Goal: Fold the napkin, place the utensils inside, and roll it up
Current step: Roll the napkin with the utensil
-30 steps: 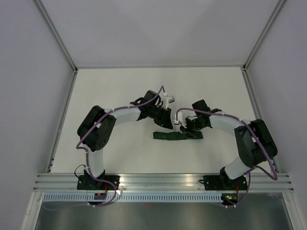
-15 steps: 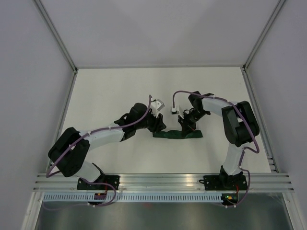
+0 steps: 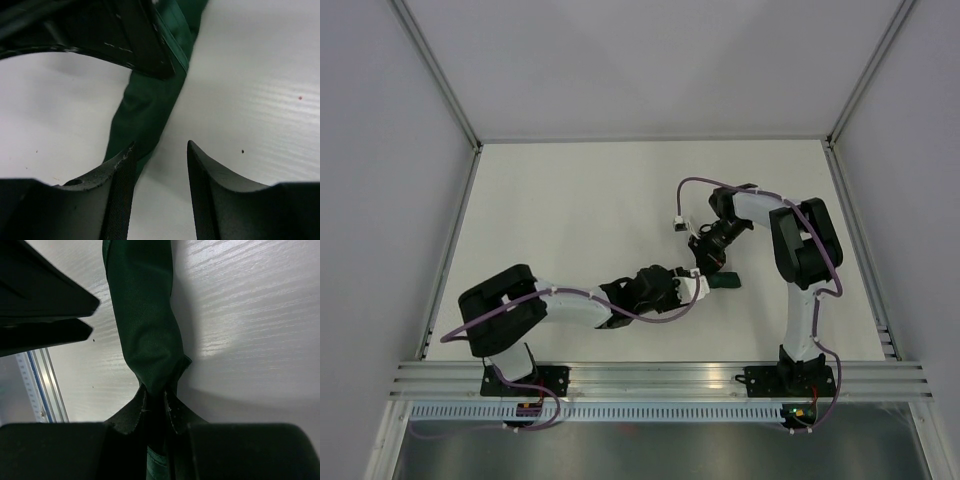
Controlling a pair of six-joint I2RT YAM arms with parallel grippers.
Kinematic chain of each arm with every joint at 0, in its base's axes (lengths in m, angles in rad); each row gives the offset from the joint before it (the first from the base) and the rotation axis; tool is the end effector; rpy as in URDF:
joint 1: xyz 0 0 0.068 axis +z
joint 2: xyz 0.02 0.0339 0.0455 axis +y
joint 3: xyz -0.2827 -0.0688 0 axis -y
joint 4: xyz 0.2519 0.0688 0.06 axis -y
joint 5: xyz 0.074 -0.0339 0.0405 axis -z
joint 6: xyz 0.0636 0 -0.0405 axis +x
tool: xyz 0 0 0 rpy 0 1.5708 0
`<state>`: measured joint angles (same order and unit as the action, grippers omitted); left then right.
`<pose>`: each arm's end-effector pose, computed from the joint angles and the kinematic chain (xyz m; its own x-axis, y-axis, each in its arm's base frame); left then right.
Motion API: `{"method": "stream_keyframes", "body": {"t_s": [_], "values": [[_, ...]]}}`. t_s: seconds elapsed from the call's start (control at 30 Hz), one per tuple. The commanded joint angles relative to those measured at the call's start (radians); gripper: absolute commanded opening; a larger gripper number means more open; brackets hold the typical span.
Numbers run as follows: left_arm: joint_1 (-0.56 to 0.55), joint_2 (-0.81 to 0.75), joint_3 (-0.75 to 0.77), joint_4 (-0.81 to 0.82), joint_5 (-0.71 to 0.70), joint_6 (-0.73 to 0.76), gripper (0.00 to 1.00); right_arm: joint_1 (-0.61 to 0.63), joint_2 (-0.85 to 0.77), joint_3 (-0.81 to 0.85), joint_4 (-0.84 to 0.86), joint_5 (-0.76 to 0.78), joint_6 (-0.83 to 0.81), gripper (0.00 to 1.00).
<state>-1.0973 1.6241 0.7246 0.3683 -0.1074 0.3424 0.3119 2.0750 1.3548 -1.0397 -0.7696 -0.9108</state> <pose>0.1689 -0.3147 0.1664 0.0653 0.6045 -0.7939 0.8713 0.3532 0.3406 0.3319 0.1535 0.1224 -0.4974 -0.7565 -0.4247 -0.7973 0.2056 0.5675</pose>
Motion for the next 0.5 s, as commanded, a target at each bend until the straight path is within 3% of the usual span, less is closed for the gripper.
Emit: {"method": "stream_keyframes", "body": {"t_s": [0.0, 0.23, 0.47], "values": [[-0.045, 0.086, 0.027, 0.095, -0.113, 0.217, 0.50, 0.006, 0.092, 0.001, 0.116, 0.136, -0.037, 0.01], [-0.061, 0.197, 0.041, 0.208, -0.164, 0.360, 0.55, 0.003, 0.105, 0.007, 0.110, 0.139, -0.039, 0.01], [-0.058, 0.244, 0.052, 0.204, -0.189, 0.437, 0.56, -0.004, 0.122, 0.023, 0.086, 0.138, -0.049, 0.01]]}}
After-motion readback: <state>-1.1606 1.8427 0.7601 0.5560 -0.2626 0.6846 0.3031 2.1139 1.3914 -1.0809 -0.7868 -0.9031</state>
